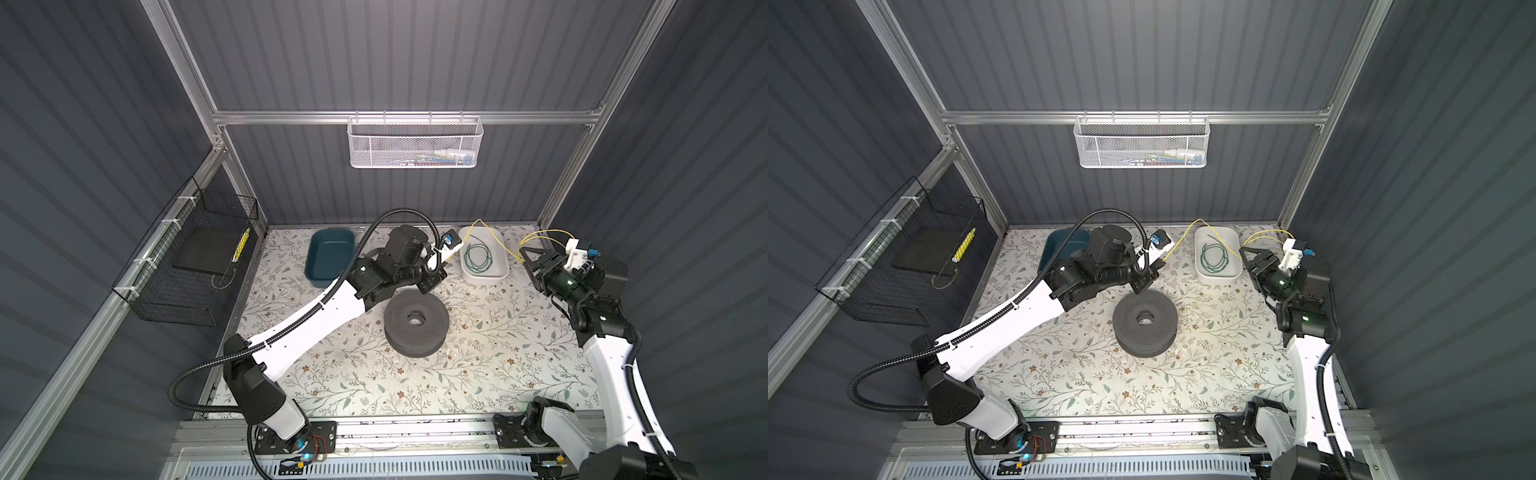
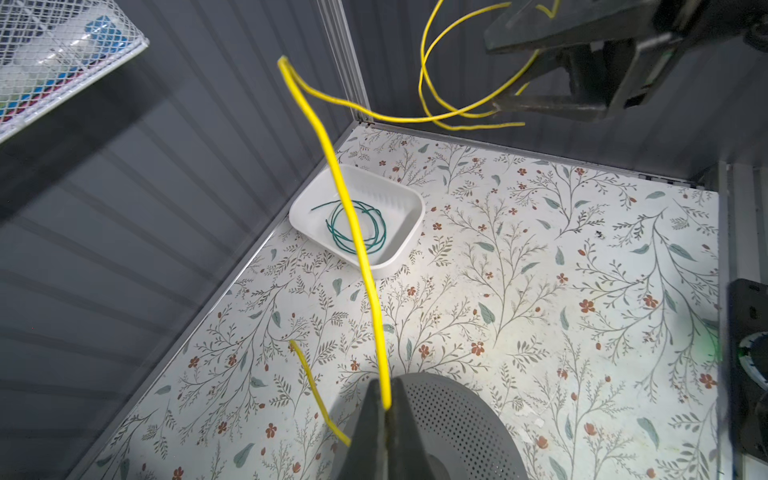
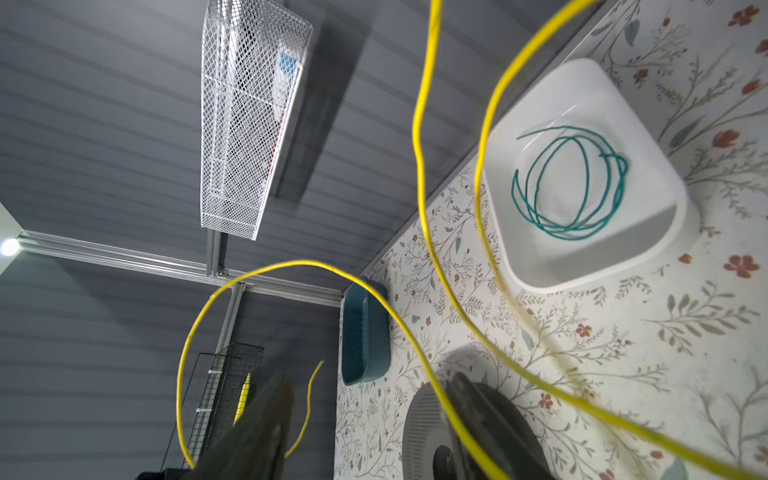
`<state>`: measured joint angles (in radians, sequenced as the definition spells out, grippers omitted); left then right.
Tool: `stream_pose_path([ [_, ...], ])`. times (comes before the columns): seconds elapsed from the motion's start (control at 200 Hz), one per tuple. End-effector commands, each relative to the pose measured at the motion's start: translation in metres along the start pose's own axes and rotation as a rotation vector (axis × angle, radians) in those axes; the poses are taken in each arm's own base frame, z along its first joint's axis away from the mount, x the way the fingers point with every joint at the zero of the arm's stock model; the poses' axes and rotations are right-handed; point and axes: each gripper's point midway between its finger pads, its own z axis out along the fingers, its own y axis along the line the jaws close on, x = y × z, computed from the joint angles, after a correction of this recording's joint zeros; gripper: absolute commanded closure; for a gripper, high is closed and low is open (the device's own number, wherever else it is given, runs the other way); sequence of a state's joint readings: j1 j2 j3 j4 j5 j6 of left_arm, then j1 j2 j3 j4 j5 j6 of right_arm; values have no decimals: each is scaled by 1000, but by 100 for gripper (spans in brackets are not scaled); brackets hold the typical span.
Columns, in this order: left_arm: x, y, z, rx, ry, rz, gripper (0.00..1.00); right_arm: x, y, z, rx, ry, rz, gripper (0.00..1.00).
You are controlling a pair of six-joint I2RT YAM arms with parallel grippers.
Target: Wrap the cables
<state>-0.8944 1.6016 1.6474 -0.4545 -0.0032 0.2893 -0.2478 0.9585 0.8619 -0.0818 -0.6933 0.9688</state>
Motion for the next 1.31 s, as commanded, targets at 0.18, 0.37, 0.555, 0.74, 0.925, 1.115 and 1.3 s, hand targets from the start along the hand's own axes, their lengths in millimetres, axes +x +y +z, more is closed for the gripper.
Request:
stream_pose_path([
  [0.18, 12, 41, 12, -223, 89, 27, 100, 12, -11, 3, 32, 64, 37, 24],
  [0.37, 14, 34, 14, -188, 74, 30, 100, 27, 4, 12, -47, 127, 48, 26],
  [0.555, 10, 28, 20, -149, 53, 21, 100, 51, 51, 26, -116, 192, -18, 26],
  [0.74, 6, 17, 20, -85, 37, 35, 100, 78, 89, 70, -169, 280, -31, 25],
  [0.925, 2, 3, 15, -31, 24, 58, 100, 82, 103, 114, -153, 308, -14, 36],
  [1.115, 5, -2, 6, -22, 6, 69, 100, 79, 117, 112, -170, 276, -68, 90],
  [1.3, 4, 0, -1, -44, -21, 23, 47, 78, 121, 88, -161, 236, -130, 100],
])
